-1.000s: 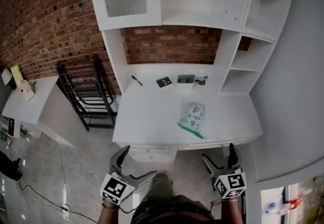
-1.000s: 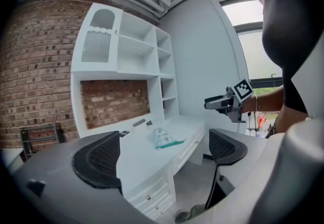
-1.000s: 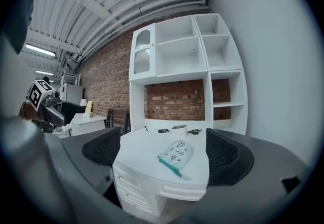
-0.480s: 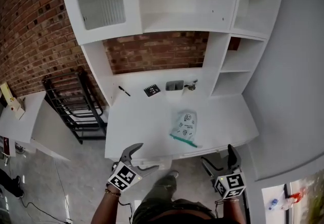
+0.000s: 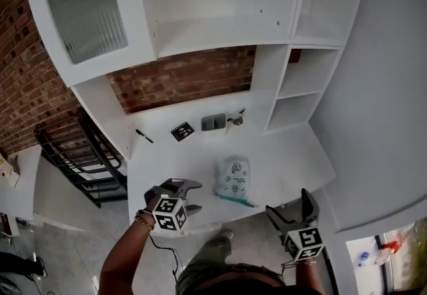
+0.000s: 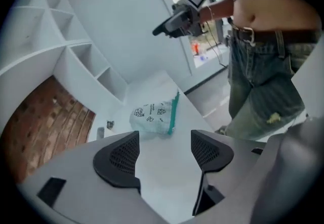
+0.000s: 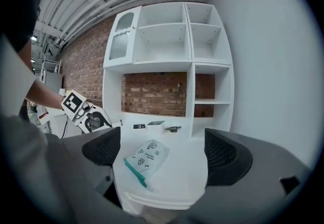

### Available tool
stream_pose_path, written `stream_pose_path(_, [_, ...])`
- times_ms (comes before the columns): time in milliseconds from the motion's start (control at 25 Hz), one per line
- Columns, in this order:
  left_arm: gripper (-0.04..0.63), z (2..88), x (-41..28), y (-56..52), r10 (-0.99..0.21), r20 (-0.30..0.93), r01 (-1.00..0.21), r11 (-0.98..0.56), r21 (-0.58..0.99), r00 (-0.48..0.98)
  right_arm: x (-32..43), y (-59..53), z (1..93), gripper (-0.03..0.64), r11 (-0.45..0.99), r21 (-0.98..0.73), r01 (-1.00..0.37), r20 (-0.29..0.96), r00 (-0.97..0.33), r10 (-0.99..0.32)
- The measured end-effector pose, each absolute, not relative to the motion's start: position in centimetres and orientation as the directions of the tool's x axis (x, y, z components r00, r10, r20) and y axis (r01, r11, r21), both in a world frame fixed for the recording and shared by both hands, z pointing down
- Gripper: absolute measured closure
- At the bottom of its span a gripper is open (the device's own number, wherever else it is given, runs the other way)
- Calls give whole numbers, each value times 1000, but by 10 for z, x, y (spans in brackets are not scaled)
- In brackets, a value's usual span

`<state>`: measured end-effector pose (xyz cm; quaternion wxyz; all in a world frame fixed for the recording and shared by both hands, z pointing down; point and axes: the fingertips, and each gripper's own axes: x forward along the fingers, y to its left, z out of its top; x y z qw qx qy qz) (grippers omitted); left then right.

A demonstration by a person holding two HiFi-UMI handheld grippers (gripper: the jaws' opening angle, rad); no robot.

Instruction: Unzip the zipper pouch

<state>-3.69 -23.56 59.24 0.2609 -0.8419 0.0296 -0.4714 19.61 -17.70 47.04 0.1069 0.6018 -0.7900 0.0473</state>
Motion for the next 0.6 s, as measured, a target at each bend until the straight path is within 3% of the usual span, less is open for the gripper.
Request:
stream_pose_path(160, [312, 615, -17, -264, -201, 855, 464, -769, -440, 478, 204, -192, 470, 101, 214, 52, -976, 246, -195, -950])
stream_pose_path(240, [367, 626, -9, -272, -140, 879, 525, -755, -393, 456, 210, -196, 471, 101, 186, 49, -981, 254, -168, -953])
stream_pose_path(600, [368, 680, 6, -288, -20, 960, 790, -563, -240, 278, 243, -196, 479, 101, 47, 42, -998, 292, -32, -956])
